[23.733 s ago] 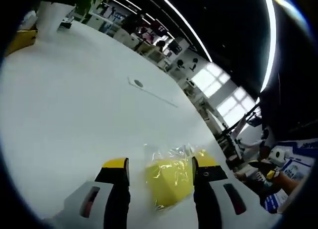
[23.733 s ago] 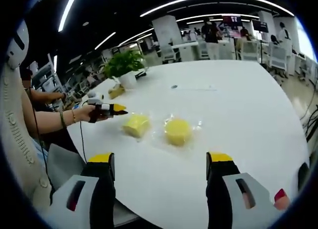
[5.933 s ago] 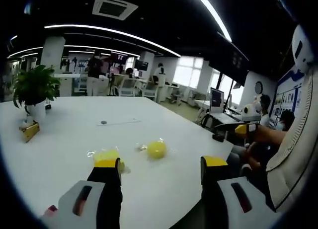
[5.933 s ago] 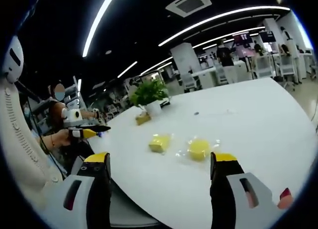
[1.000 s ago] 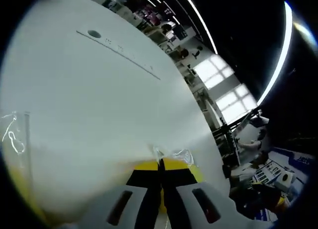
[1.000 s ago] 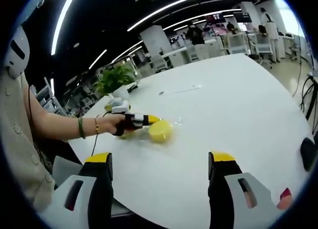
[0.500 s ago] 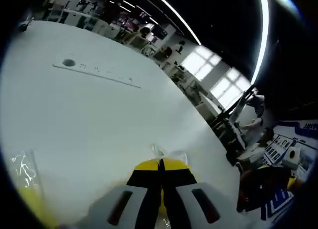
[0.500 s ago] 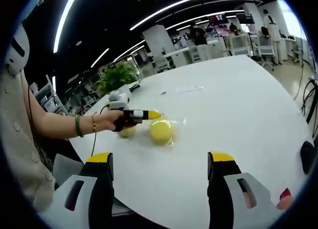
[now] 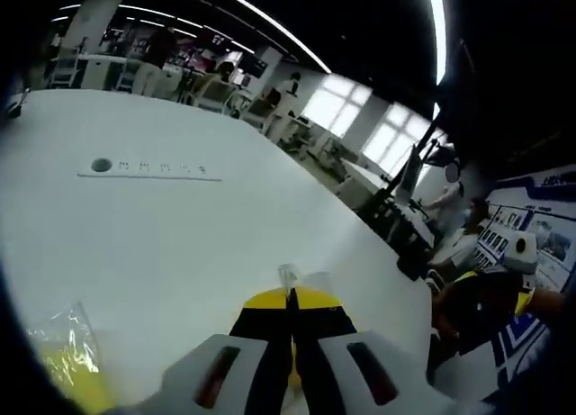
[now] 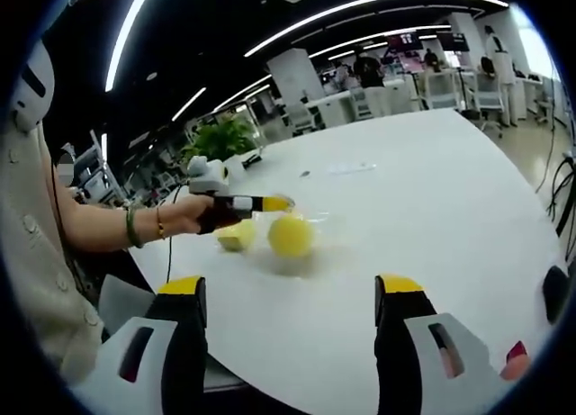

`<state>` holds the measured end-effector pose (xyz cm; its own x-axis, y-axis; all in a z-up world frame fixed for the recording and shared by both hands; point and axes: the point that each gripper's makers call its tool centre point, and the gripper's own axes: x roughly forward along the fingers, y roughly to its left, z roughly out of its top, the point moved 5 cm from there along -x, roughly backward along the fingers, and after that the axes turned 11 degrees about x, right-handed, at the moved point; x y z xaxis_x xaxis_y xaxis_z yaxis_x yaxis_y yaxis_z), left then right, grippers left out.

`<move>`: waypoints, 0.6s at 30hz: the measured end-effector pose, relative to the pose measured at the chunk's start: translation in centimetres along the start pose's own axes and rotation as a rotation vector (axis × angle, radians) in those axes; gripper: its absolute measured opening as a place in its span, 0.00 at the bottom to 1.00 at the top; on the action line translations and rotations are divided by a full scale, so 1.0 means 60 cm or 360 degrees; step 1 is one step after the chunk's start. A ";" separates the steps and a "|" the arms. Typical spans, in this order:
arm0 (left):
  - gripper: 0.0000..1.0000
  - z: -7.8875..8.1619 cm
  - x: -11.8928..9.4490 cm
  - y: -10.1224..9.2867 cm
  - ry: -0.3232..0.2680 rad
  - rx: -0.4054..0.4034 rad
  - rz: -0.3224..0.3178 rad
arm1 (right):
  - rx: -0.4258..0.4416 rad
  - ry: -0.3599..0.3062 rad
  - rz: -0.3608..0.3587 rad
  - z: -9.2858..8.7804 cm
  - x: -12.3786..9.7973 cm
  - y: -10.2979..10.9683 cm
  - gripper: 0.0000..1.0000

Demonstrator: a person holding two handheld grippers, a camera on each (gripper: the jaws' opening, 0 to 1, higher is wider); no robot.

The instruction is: Compare the silicone blocks by pressing each to a similar depth, holding the contact briefly, and releasing to observe deformation and rebound differences across the visible hardness samples.

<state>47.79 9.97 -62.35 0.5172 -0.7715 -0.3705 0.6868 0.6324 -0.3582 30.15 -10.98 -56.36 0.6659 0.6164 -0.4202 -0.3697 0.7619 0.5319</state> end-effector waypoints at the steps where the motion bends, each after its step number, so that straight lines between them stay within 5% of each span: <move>1: 0.00 0.002 -0.002 -0.003 -0.0008 -0.0007 -0.0005 | -0.0006 -0.0002 0.0002 0.000 0.000 0.002 0.70; 18: 0.00 0.029 -0.065 -0.075 -0.0011 0.0182 -0.0091 | -0.0106 -0.0027 0.0089 0.006 -0.001 0.046 0.70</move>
<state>43.54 10.01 -57.81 0.4787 -0.8069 -0.3460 0.7690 0.5755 -0.2782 29.32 -8.97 -54.62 0.6536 0.6554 -0.3786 -0.4485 0.7383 0.5038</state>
